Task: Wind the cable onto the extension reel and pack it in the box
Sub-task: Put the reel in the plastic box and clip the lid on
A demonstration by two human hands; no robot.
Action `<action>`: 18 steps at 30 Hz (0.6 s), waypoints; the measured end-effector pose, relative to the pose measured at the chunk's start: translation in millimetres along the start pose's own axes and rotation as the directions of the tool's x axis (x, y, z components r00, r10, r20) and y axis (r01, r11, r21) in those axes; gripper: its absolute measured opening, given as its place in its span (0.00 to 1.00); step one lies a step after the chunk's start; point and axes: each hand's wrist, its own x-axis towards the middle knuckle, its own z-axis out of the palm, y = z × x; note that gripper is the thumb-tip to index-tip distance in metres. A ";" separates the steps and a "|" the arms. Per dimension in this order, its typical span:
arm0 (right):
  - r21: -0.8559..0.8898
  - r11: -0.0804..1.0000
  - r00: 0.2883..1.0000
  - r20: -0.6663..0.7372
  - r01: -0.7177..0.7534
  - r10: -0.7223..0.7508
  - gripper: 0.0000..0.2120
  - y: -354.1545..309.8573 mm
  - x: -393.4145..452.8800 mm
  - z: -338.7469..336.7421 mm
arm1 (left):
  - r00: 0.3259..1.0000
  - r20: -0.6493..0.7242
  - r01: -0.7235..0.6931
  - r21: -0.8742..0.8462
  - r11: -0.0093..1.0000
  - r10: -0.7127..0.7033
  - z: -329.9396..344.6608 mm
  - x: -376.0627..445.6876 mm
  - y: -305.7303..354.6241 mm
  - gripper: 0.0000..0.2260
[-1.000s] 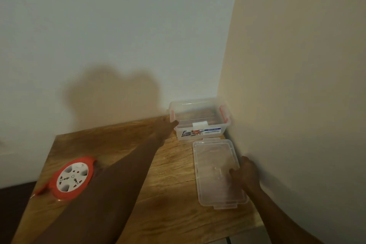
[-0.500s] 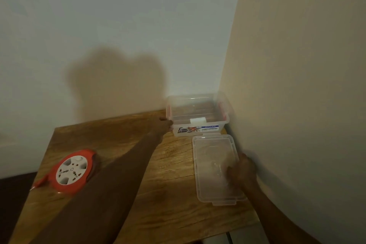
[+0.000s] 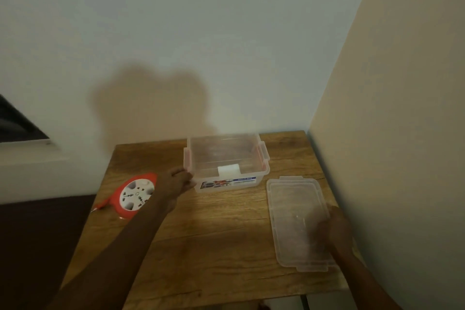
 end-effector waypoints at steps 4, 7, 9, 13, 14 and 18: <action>0.137 0.986 0.992 0.097 -0.095 0.083 0.13 8.5 5.7 -1.7 | 1.000 -0.027 0.006 -0.088 0.996 -0.008 -26.4 -7.2 -13.7 0.07; 0.218 0.971 0.989 0.131 -0.100 0.072 0.17 9.4 6.1 -6.7 | 0.999 -0.023 0.036 -0.148 0.988 -0.040 -40.2 -7.9 -20.9 0.07; 0.232 0.970 0.993 0.107 -0.075 0.051 0.17 6.1 3.3 -10.7 | 0.999 -0.009 0.038 -0.156 0.987 -0.040 -47.8 -6.1 -24.6 0.08; 0.207 0.965 0.962 0.188 0.158 -0.198 0.18 -19.6 -13.0 -17.9 | 0.999 0.036 0.034 -0.195 0.980 -0.027 -52.8 -3.1 -27.3 0.08; 0.188 0.949 0.934 0.211 0.252 -0.289 0.20 -32.1 -19.0 -18.0 | 0.999 0.046 0.037 -0.204 0.978 -0.029 -53.2 -2.4 -27.4 0.08; 0.086 0.819 0.771 0.297 0.567 -0.564 0.26 -87.8 -35.9 3.4 | 0.998 0.053 0.034 -0.186 0.982 -0.024 -53.1 -1.3 -25.9 0.07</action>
